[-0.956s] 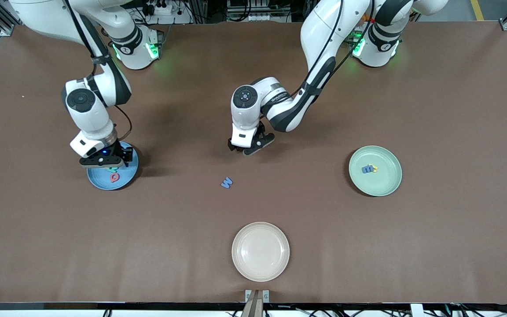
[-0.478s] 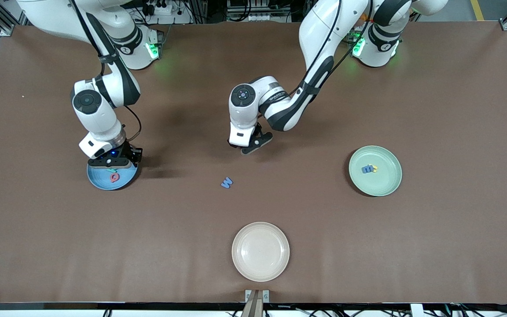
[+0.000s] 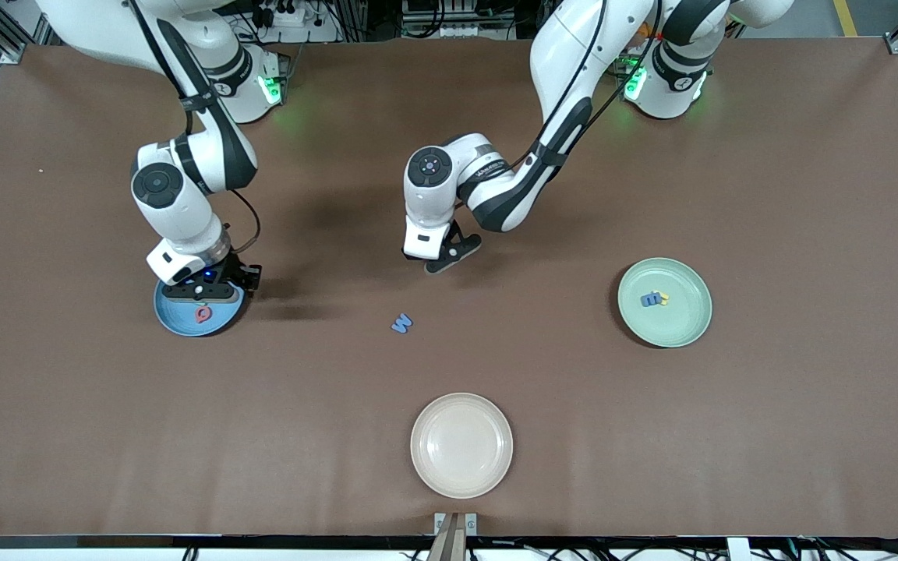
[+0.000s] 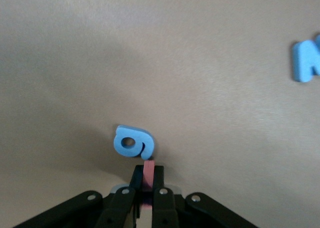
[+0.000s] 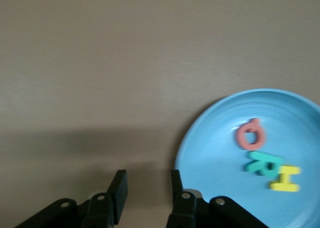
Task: Sort uppercase to blue plate, lowercase to green plate
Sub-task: 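Place pink w on green plate while the right gripper grasps blue W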
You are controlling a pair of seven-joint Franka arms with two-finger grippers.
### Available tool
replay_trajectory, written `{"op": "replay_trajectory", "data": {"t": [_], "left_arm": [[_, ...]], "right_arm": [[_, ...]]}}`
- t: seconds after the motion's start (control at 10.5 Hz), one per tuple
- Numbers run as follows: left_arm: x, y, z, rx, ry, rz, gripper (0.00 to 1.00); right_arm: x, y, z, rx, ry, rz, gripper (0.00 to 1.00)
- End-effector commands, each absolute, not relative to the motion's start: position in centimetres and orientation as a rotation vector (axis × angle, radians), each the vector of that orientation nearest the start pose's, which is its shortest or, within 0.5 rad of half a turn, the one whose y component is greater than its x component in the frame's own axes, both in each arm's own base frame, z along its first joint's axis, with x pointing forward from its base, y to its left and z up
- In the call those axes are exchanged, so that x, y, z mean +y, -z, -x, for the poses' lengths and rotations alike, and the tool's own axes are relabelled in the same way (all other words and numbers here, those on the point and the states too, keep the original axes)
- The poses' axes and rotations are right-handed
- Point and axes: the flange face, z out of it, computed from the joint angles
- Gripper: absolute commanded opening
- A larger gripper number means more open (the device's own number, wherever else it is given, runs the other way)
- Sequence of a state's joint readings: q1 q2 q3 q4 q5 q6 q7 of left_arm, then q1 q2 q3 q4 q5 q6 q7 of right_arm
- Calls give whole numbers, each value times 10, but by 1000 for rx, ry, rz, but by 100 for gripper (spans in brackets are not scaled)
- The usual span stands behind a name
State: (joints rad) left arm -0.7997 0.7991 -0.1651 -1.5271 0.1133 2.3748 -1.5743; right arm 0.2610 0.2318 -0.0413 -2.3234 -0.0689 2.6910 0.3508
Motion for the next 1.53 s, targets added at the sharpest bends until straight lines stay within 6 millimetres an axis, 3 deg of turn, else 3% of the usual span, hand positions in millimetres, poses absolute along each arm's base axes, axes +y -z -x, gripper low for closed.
{"op": "replay_trajectory", "data": {"t": [0.0, 0.19, 0.29, 0.48, 0.67, 0.77, 1.05, 1.24, 1.43], "left_arm": [[-564, -244, -432, -967, -13, 3031, 0], [-529, -273, -464, -1057, -15, 2957, 0], [-503, -287, -488, -1130, -18, 2913, 0], [-435, -303, -532, -1269, -66, 2810, 0], [-347, -319, -580, -1414, -132, 2742, 0], [-309, -323, -592, -1438, -150, 2717, 0], [-211, -310, -611, -1546, -200, 2623, 0], [-173, -285, -608, -1536, -224, 2602, 0], [-146, -274, -600, -1530, -218, 2619, 0]], "right_arm": [[184, -262, -537, 328, 188, 2992, 44], [246, -261, -550, 468, 194, 2931, 45], [263, -260, -556, 487, 200, 2913, 47], [296, -251, -569, 557, 198, 2876, 52], [331, -238, -581, 652, 211, 2848, 52], [346, -232, -588, 715, 208, 2852, 52], [379, -225, -603, 843, 264, 2922, 51], [395, -221, -594, 861, 253, 2941, 51], [406, -214, -588, 877, 253, 2941, 51]]}}
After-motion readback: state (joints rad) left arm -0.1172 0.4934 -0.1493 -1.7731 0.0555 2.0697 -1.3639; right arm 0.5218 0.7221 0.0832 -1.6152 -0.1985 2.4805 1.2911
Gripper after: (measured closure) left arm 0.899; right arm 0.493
